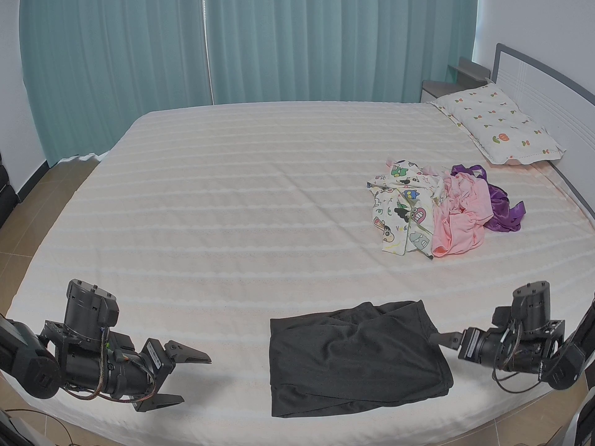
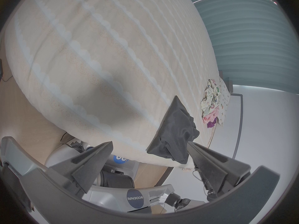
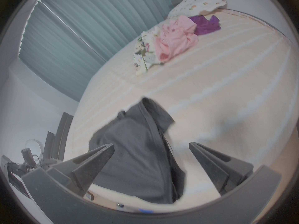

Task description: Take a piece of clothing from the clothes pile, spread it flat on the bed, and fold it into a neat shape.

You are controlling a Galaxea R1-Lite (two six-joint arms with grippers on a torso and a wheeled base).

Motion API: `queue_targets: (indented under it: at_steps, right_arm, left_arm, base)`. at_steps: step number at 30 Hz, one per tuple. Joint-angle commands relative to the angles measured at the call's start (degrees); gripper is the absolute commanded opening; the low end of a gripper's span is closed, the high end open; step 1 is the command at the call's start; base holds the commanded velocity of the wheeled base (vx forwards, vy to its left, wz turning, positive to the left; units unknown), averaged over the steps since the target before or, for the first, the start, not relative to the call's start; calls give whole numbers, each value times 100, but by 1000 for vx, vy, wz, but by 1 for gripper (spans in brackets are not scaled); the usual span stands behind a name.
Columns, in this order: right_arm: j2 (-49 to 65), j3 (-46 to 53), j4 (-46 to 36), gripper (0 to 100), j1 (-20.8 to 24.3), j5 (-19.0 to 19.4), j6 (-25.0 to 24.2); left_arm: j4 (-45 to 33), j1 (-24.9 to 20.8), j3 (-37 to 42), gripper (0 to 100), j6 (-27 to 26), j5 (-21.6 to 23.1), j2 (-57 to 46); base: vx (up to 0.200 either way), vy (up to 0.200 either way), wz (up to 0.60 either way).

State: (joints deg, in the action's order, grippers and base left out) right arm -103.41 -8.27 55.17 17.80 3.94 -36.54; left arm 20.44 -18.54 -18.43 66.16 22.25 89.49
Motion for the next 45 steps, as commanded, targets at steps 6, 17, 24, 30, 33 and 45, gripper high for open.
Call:
queue_targets:
  at_steps: [6, 17, 24, 30, 33, 45]
  right_arm:
    - [-1392, -1916, -68, 100, -110, -33, -29]
    - [-2183, -2970, -543, 0, -31, -33, -29]
    - [-2306, -3260, -657, 0, -119, -33, -82]
    - [-2218, -3366, -648, 0, -268, -33, -425]
    - [-2218, -3375, -657, 0, -294, -33, -425]
    - [-2385, -3630, -631, 0, -699, 19, -1145]
  left_arm:
    - [3, 0, -2, 100, 2, 8, 16]
    - [12, 0, -11, 100, 2, 8, 77]
    - [153, 0, 6, 100, 2, -1, 192]
    - [153, 0, 6, 100, 2, -1, 192]
    - [153, 0, 6, 100, 2, -1, 183]
    - [162, 0, 6, 100, 2, -1, 200]
  base:
    - [0, 0, 0]
    - [0, 0, 0]
    - [0, 0, 0]
    - [0, 0, 0]
    - [0, 0, 0]
    - [0, 0, 0]
